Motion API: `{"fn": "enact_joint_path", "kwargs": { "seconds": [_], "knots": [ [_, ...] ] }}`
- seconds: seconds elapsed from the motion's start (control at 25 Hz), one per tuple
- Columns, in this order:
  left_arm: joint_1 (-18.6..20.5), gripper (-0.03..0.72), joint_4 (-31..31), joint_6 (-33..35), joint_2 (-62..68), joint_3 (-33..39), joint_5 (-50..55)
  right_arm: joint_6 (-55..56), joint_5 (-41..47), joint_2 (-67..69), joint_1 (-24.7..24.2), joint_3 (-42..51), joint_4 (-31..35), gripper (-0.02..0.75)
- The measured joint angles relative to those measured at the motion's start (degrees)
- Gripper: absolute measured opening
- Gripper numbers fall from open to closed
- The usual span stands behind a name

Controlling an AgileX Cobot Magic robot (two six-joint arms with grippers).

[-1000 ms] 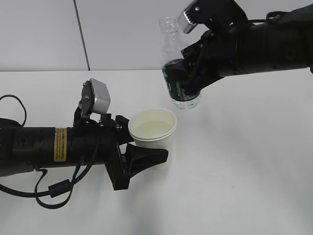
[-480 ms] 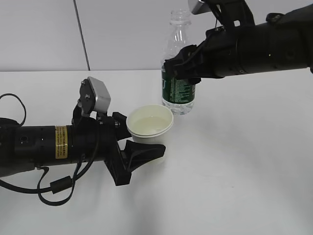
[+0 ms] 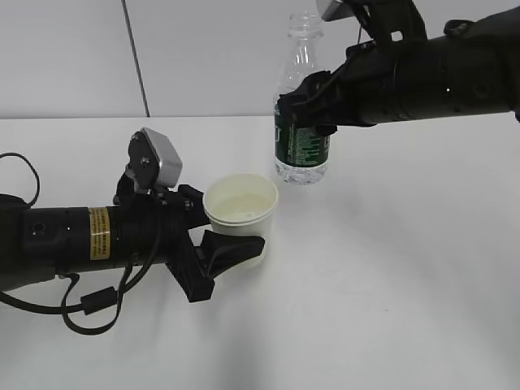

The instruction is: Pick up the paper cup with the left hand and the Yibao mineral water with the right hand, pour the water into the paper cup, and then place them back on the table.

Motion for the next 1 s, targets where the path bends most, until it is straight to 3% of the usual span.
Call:
{"fn": "enact_joint_path", "kwargs": {
  "seconds": [0.52,0.76,1.0],
  "knots": [
    [12.3,0.435,-1.5,2.0,0.0,0.0,-0.3,0.2,6.0,0.0,0.0,0.0,0.1,0.426],
    [15.8,0.435,-1.9,4.0,0.0,0.0,-0.3,0.2,6.9,0.0,0.0,0.0,0.1,0.426],
    [16.8,0.435,-5.0,6.1,1.1,0.0,-0.3,0.2,7.1,0.0,0.0,0.0,0.1,0.426]
  ]
}}
